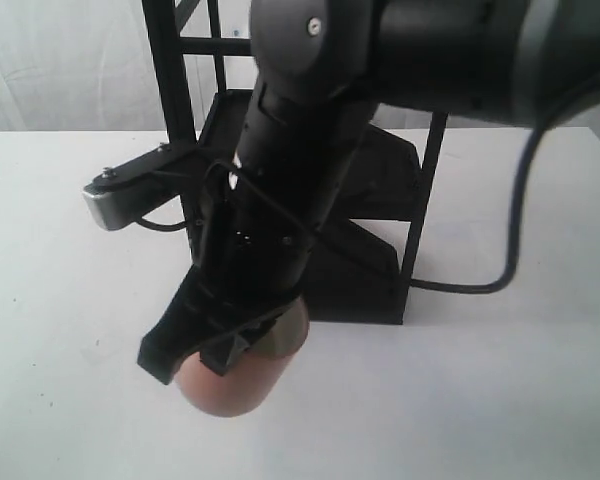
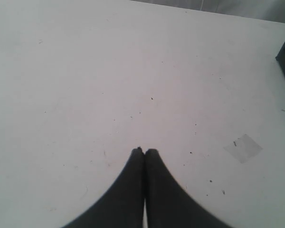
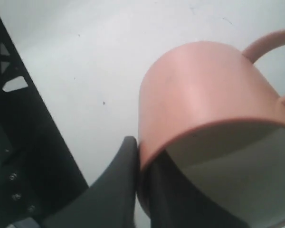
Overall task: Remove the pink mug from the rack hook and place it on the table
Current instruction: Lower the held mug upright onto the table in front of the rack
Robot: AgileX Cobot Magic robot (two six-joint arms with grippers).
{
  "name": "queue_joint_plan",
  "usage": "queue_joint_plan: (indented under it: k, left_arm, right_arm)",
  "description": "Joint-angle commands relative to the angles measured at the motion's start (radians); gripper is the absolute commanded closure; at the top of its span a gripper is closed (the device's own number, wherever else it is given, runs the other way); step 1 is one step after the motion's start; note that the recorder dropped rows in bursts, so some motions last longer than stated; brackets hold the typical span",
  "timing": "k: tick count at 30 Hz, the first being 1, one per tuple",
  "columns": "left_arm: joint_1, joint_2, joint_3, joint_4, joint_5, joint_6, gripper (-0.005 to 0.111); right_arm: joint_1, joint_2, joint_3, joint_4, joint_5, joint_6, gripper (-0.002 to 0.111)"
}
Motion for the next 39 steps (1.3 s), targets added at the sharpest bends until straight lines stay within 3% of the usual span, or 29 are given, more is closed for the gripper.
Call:
queue_joint_plan:
  k: [1,11,15,22,39]
  left_arm:
    - [-0.007,-0.009,0.003,0.001,0.003,0.0,0.107]
    - [-0.007,-0.009,0.003,0.001,0.003,0.0,0.107]
    - [-0.007,-0.009,0.003,0.001,0.003,0.0,0.107]
    - [-0.007,-0.009,0.003,0.001,0.003,0.0,0.107]
    - [-0.007,-0.009,0.003,0.001,0.003,0.0,0.107]
  right_arm:
    - [0.005,0.039,-0.021,0.041,0.0,0.002,0.108]
    - [0.005,0.043,-0.019,-0.193,-0.02,0.008,0.108]
    - [0.005,0.05,-0.019,-0.167,-0.155,0.057,0.108]
    - [0.005,0.163,-0.019,-0.156,-0.011,0.057,0.108]
    - [0.005,0.189,-0.019,-0.163,-0.076,0.057,0.108]
